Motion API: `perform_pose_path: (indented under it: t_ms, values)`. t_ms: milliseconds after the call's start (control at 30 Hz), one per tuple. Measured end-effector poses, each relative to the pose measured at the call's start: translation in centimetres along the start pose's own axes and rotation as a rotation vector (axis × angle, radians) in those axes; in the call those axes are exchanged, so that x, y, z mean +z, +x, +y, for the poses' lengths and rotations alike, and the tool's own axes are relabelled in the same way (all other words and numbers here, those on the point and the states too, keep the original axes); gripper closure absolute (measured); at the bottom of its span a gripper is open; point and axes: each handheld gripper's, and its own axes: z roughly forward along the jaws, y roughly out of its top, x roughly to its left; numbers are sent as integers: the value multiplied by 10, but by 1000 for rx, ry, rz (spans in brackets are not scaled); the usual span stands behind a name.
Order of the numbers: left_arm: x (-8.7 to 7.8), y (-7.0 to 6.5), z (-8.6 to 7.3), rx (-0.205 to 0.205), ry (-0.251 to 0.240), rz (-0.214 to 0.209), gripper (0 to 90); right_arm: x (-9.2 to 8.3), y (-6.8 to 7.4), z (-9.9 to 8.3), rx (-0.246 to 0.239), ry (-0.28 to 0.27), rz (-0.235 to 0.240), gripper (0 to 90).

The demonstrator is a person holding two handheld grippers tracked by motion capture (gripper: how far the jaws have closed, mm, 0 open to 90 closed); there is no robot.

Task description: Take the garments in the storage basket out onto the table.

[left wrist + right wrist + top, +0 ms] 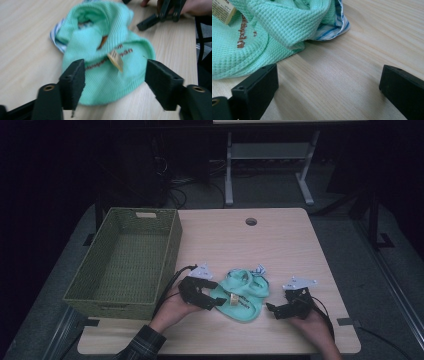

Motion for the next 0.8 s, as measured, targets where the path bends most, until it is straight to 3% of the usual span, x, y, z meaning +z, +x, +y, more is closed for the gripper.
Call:
perform_pose_path:
  t_ms: [200, 367, 567, 700, 800]
  values:
    - [10, -5, -13, 4, 46, 12, 539, 0, 0, 0, 1, 0, 0, 20]
    - [16, -6, -14, 26, 62, 38, 695, 0, 0, 0, 1, 0, 0, 20]
    - [22, -2, -16, 11, 87, 54, 875, 0, 0, 0, -3, -2, 1, 20]
    - [28, 2, -19, 16, 142, 59, 895, 0, 0, 0, 1, 0, 0, 20]
    - [29, 3, -19, 17, 143, 54, 895, 0, 0, 0, 1, 0, 0, 20]
